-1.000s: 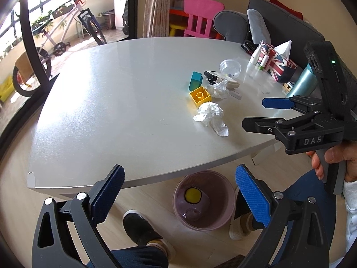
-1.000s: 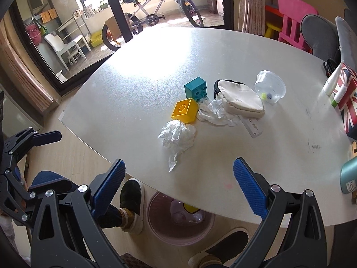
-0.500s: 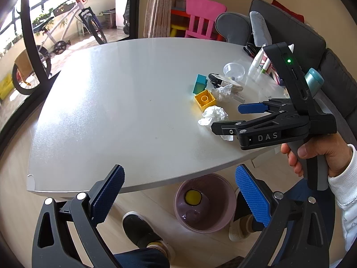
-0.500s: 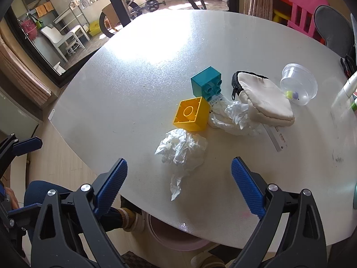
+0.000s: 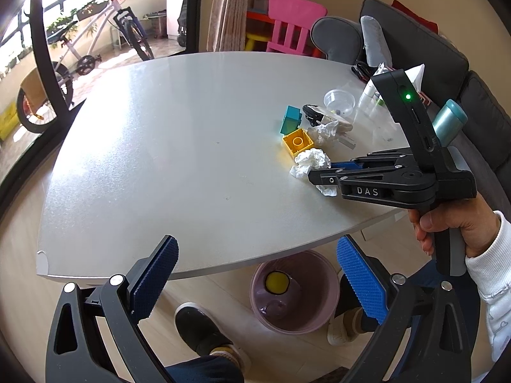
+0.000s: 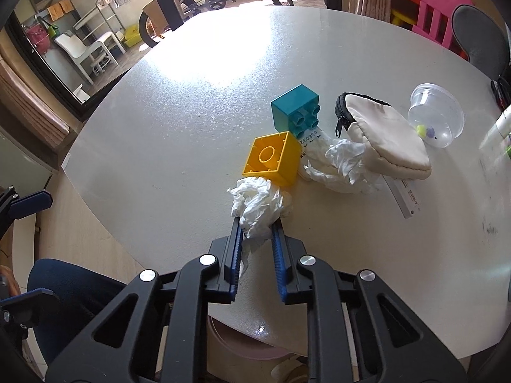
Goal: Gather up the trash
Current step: 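Grasp the crumpled white tissue with the right gripper, then grasp the yellow toy block with the left gripper while the right gripper holds the tissue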
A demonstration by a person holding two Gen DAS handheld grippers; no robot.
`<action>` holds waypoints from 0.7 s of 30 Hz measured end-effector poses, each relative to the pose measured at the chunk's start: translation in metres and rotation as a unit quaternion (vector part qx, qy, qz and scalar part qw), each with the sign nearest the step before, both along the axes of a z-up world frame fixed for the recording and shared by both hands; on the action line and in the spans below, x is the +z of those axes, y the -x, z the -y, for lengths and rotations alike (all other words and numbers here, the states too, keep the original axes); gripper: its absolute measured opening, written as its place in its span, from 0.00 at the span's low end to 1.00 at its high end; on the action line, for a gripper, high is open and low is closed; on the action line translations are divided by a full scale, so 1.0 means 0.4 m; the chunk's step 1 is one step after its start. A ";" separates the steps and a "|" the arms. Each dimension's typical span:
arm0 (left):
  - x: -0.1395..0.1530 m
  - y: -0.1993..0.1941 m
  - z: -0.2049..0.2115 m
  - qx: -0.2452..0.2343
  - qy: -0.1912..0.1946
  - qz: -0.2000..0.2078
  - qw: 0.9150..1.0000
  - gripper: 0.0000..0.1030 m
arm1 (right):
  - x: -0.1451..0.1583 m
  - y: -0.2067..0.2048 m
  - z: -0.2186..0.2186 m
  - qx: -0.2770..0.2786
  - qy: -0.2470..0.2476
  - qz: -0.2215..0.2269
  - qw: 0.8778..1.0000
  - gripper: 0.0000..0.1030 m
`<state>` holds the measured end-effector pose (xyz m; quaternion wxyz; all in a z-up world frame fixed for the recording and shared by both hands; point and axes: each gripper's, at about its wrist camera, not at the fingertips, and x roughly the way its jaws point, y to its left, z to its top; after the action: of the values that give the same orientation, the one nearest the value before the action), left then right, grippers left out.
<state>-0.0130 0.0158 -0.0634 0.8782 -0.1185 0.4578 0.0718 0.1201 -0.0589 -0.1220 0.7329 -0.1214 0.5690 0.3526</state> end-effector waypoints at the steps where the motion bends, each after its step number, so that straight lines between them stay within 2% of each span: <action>1: -0.001 -0.002 -0.001 -0.001 0.000 0.000 1.000 0.93 | 0.003 0.001 0.004 -0.001 -0.002 0.001 1.000 0.16; 12: 0.005 -0.046 0.004 -0.017 0.000 0.004 1.000 0.93 | 0.070 0.014 0.082 -0.019 -0.024 0.022 0.999 0.15; 21: 0.006 -0.107 0.013 -0.027 -0.002 0.002 1.000 0.93 | 0.109 0.005 0.155 -0.040 -0.022 0.040 0.998 0.15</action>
<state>0.0298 0.0105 -0.0611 0.8810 -0.1049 0.4588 0.0487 0.1180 -0.1208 -0.0784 0.7712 -0.0966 0.5356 0.3303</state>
